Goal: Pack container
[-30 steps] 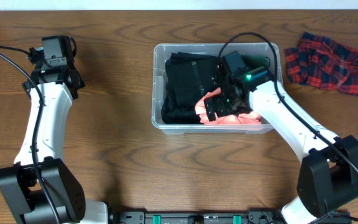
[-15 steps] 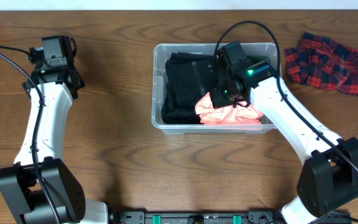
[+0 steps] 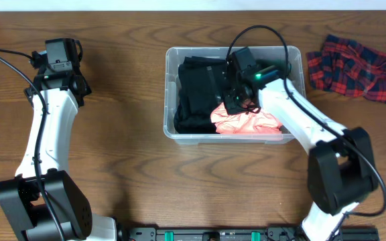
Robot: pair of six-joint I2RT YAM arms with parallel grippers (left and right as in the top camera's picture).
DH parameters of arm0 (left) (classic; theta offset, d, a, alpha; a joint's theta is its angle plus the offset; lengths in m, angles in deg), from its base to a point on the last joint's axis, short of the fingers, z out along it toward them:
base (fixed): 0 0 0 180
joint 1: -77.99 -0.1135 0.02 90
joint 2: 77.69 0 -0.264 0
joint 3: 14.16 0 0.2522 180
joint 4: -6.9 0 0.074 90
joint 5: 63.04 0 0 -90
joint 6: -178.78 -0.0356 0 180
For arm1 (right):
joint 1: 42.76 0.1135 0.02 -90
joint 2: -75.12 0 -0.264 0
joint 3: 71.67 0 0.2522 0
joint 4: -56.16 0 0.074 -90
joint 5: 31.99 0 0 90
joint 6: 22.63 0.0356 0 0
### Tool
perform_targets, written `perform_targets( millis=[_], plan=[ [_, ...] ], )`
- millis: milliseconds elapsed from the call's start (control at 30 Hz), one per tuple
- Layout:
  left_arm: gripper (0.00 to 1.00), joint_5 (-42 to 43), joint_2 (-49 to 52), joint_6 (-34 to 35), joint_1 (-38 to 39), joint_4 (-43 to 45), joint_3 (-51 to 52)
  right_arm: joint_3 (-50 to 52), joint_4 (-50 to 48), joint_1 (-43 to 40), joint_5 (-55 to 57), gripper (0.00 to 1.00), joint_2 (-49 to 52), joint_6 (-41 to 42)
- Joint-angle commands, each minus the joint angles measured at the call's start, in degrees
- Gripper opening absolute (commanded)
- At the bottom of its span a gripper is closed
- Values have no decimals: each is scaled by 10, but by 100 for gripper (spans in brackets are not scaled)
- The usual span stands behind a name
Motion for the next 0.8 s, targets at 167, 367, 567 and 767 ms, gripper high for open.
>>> perform_targets(
  millis=[167,367,567,767],
  plan=[
    [98,-9,-7,-5,-2,-2,-8,6,19,3,8,1,25,0],
    [98,-9,-7,-6,-2,-2,-8,-20,19,1,8,8,-51,-11],
    [98,-9,-7,-6,-2,-2,-8,-33,23,2,-3,1,-159,-10],
    [98,-9,-7,-6,-2,-2,-8,-33,95,2,-28,1,-225,-13]
  ],
)
